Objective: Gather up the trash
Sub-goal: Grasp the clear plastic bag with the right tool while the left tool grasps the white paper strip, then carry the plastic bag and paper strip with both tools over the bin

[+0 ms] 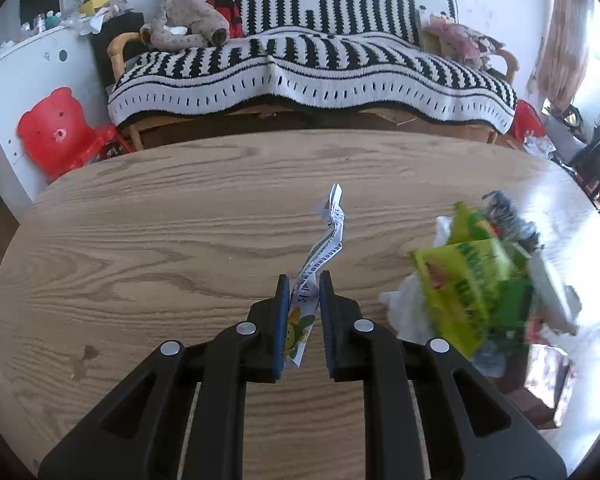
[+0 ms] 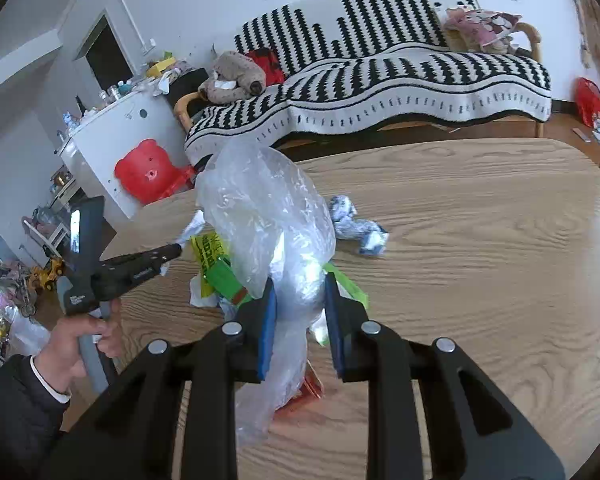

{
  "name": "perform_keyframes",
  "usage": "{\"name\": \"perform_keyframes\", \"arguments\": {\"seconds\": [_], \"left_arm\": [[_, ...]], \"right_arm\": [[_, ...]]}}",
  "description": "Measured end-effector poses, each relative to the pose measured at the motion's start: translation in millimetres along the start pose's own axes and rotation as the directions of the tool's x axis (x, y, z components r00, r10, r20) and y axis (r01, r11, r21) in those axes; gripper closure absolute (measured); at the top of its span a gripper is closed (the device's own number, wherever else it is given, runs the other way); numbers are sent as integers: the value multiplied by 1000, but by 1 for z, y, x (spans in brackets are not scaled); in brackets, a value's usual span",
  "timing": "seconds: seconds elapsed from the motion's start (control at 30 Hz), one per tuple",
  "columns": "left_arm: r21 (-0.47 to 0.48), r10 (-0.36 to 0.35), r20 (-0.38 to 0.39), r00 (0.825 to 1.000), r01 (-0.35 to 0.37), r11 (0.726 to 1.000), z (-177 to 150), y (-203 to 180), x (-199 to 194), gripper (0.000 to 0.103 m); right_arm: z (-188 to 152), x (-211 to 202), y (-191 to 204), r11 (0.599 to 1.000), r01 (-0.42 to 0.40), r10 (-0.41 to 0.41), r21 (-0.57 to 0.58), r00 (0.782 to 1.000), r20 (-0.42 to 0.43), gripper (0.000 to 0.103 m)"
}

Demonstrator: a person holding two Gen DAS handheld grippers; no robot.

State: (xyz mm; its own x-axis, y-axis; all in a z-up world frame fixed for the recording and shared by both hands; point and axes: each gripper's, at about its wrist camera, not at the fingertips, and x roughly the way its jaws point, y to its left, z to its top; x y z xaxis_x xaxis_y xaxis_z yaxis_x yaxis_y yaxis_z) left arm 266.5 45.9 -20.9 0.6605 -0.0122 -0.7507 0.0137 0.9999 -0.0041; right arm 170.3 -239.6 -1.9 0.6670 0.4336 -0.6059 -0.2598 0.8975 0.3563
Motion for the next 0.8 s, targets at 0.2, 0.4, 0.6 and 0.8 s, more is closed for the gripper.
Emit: {"name": "perform_keyframes", "arguments": {"seconds": [0.2, 0.4, 0.6, 0.8], "left_arm": [[13, -44, 46, 998, 43, 999, 0, -23, -34, 89], [68, -133, 92, 987, 127, 990, -9, -75, -79, 89], [155, -266, 120, 957, 247, 957, -27, -148, -121, 89], [275, -415, 76, 907, 381, 883, -58, -245, -145, 89]], "right_arm": [[-10, -43, -26, 997, 66, -67, 33, 997, 30, 80], [-29, -99, -63, 986, 143, -148, 87, 988, 52, 80], [-51, -154, -98, 968, 214, -224, 128, 972, 66, 80], [-81, -216, -132, 945, 282, -298, 166, 951, 83, 80]]}}
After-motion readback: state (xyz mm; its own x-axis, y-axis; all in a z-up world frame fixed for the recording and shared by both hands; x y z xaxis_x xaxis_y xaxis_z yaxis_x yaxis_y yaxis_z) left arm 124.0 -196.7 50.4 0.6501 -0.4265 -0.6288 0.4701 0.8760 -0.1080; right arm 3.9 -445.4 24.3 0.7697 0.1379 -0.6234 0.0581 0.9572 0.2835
